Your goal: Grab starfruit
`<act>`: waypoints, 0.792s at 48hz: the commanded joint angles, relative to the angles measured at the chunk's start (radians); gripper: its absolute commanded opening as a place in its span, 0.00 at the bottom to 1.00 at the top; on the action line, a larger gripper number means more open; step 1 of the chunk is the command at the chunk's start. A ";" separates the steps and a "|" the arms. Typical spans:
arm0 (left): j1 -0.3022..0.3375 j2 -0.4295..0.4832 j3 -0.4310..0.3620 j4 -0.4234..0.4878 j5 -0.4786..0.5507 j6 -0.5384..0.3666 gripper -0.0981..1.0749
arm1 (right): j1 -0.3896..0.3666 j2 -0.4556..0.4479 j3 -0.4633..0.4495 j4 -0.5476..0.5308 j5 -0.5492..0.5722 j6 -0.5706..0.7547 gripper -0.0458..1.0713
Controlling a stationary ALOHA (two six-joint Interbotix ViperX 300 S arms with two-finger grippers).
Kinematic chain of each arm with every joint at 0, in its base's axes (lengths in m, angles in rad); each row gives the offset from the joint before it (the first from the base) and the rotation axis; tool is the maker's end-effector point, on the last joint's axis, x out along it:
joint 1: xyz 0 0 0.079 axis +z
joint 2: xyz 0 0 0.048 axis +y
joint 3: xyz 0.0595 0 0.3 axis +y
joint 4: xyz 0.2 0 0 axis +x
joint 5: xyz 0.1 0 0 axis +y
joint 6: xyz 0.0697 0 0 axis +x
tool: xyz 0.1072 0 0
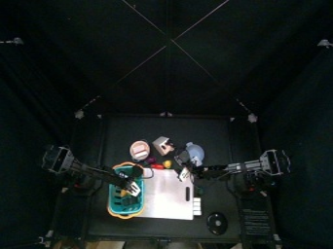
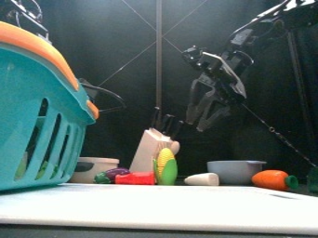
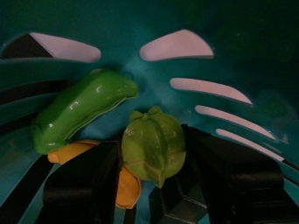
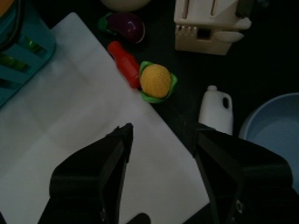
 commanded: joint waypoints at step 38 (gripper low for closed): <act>0.006 -0.202 -0.087 0.123 0.256 0.000 0.76 | -0.005 -0.035 -0.034 -0.028 0.000 -0.009 0.81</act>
